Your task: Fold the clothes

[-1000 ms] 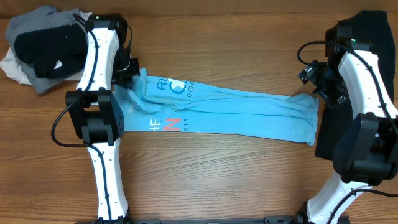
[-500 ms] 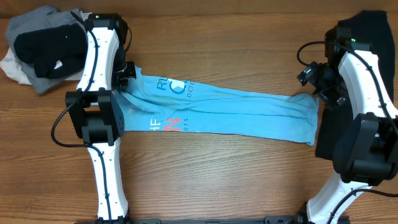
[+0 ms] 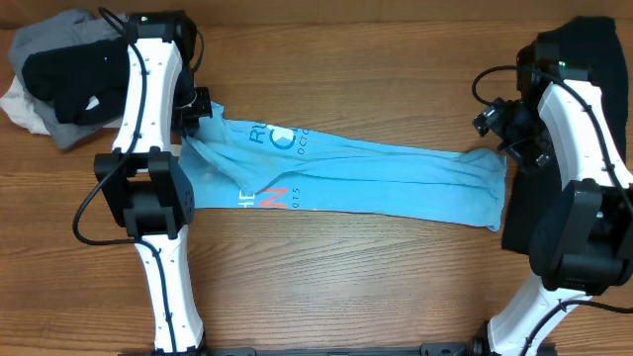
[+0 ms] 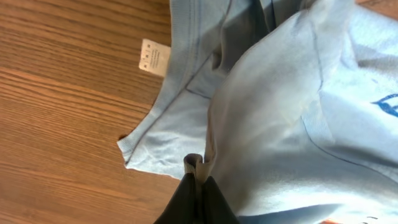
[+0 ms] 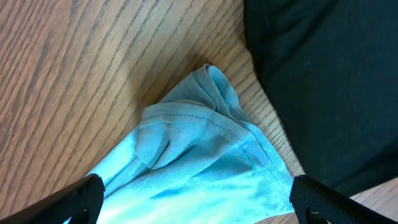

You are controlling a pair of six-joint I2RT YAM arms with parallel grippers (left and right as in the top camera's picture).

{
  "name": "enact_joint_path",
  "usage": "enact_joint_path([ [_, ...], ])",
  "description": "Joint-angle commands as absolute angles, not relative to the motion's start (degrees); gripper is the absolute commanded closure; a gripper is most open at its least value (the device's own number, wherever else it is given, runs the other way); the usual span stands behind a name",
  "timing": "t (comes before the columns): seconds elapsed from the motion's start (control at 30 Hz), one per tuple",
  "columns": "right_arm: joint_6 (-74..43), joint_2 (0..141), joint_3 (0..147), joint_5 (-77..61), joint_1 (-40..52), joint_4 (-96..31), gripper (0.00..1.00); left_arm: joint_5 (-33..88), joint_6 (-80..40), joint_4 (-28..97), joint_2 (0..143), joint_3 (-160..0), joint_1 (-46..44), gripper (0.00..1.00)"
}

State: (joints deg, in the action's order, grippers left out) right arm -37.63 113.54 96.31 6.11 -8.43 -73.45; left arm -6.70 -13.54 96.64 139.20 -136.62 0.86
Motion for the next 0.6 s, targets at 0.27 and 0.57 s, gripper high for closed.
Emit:
enact_joint_path([
  [0.27,-37.5,112.6,95.9,5.9,-8.3,-73.3,0.00,-11.7,-15.5,96.9,137.9,-121.8,2.3,0.96],
  [0.57,-37.5,112.6,95.9,5.0,-8.3,-73.4,0.00,-13.1,-15.4,96.9,137.9,-121.1,6.2,0.92],
])
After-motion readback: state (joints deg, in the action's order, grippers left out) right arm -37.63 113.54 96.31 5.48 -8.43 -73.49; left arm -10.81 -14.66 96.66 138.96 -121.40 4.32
